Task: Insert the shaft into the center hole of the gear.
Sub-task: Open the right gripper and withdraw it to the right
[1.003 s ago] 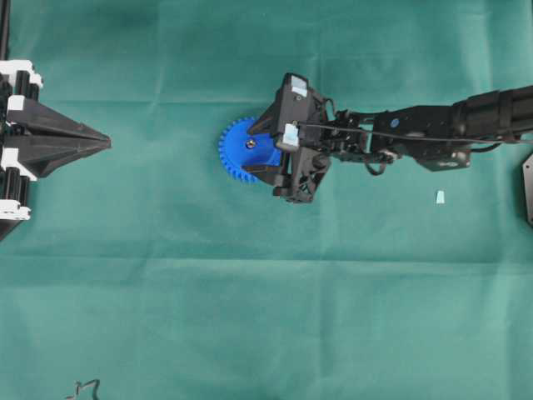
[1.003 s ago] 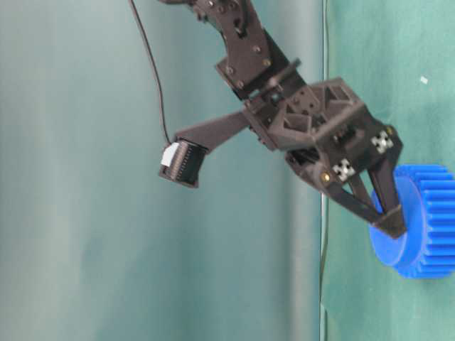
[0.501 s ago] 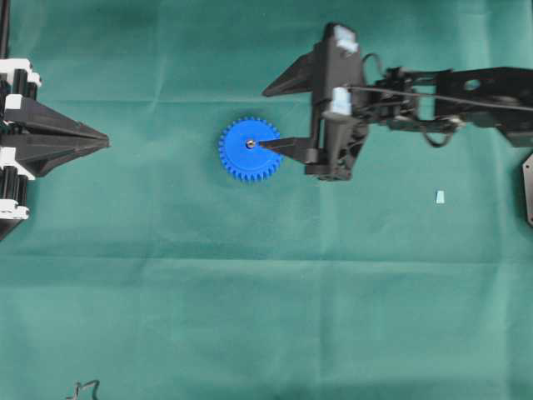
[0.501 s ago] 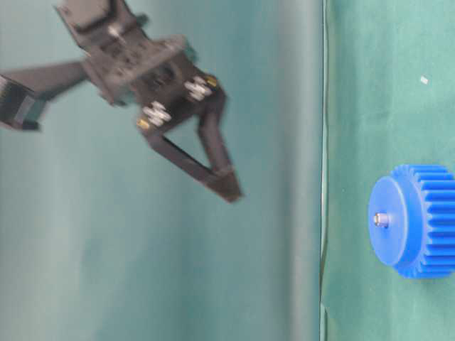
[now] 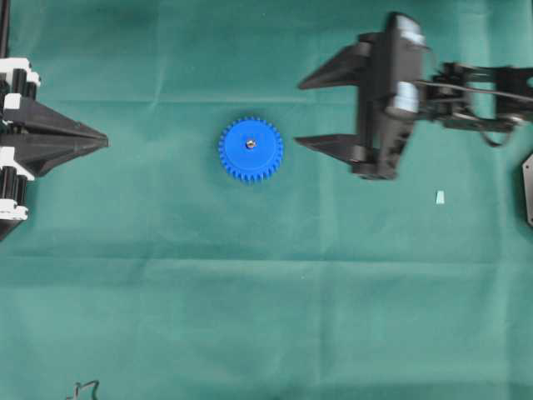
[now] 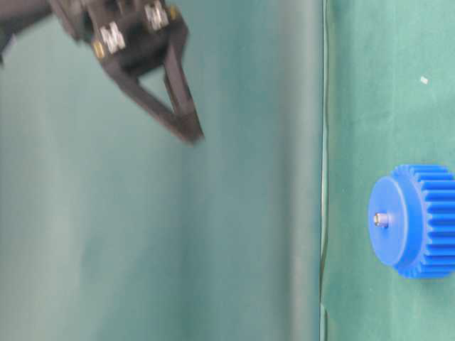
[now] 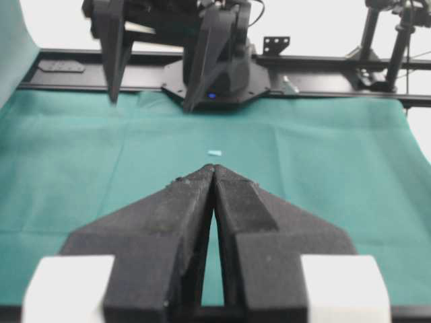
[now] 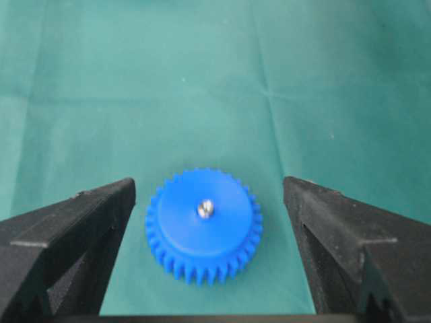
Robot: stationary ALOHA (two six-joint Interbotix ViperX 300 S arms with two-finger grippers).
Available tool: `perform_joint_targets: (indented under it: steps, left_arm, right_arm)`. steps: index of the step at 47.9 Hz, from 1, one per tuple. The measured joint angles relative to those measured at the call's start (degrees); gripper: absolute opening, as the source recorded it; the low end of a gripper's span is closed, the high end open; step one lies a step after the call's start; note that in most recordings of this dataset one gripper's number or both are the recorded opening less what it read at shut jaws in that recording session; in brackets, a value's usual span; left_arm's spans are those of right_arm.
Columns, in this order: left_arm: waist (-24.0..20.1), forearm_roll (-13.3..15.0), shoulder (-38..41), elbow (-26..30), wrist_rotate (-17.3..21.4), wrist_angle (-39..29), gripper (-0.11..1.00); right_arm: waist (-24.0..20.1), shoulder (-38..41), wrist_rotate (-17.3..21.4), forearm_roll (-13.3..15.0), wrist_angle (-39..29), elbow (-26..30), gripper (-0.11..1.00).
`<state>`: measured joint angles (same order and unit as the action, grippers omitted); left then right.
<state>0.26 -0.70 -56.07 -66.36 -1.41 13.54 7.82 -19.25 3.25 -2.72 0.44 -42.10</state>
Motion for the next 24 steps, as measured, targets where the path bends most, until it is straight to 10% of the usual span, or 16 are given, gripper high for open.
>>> perform_joint_targets:
  steps: [24]
  left_arm:
    - [0.0,0.0,0.0,0.09,0.09,0.09,0.0]
  right_arm:
    - [-0.09,-31.2,0.0,0.0,-6.24,-16.08,0.95]
